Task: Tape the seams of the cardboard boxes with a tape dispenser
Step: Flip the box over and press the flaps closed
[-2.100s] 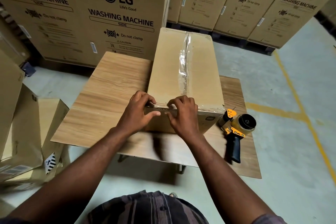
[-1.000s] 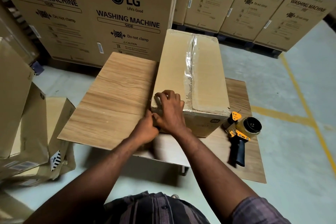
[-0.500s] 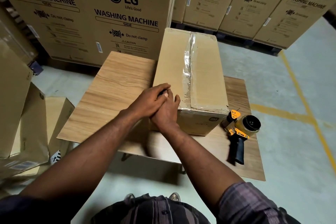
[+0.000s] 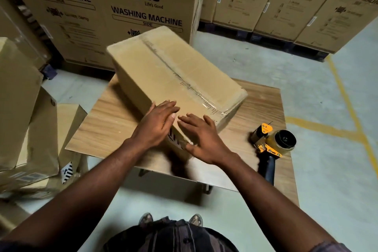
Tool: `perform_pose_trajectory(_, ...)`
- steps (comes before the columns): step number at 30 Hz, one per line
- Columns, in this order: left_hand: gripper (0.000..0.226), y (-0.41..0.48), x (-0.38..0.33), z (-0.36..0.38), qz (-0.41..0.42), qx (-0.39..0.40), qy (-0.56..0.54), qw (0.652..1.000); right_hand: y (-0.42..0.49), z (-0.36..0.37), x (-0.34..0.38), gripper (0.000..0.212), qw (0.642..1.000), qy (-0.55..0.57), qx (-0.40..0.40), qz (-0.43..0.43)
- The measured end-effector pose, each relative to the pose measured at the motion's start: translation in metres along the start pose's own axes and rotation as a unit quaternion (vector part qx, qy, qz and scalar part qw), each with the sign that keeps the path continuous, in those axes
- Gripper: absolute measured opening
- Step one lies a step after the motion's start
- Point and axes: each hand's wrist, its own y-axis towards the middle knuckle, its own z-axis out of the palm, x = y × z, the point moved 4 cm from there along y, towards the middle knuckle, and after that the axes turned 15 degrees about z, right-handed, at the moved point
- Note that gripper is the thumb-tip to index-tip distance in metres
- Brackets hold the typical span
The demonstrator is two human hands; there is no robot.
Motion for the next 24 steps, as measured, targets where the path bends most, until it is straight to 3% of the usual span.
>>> perform_pose_trajectory(3, 0.052, -0.002, -0.010, 0.009, 0.020, 0.017, 0.042, 0.999, -0.017, -0.018, -0.035, 0.074, 0.998, 0.045, -0.009, 0.042)
perform_pose_trajectory(8, 0.051, 0.009, -0.036, 0.033, 0.044, 0.026, 0.057, 0.997, -0.029, -0.047, -0.085, 0.077, 0.972, 0.051, -0.149, 0.172)
perform_pose_trajectory(11, 0.051, 0.020, -0.045, 0.048, 0.036, 0.025, 0.077, 0.996, -0.023, -0.049, -0.074, 0.062, 0.951, 0.029, -0.178, 0.252)
perform_pose_trajectory(13, 0.052, 0.028, -0.053, 0.056, 0.024, 0.022, 0.089, 0.995, -0.017, -0.037, -0.053, 0.055, 0.951, -0.016, -0.164, 0.262)
perform_pose_trajectory(16, 0.054, 0.036, -0.063, 0.065, 0.001, 0.027, 0.101, 0.994, -0.017, -0.017, -0.044, 0.069, 0.949, -0.046, -0.147, 0.274)
perform_pose_trajectory(21, 0.056, 0.037, -0.064, 0.061, 0.002, 0.033, 0.097, 0.995, -0.018, -0.024, -0.088, 0.067, 0.955, -0.106, -0.168, 0.220)
perform_pose_trajectory(24, 0.057, 0.039, -0.059, 0.056, 0.007, 0.047, 0.106, 0.993, -0.002, -0.056, -0.140, 0.064, 0.949, -0.124, -0.160, 0.241)
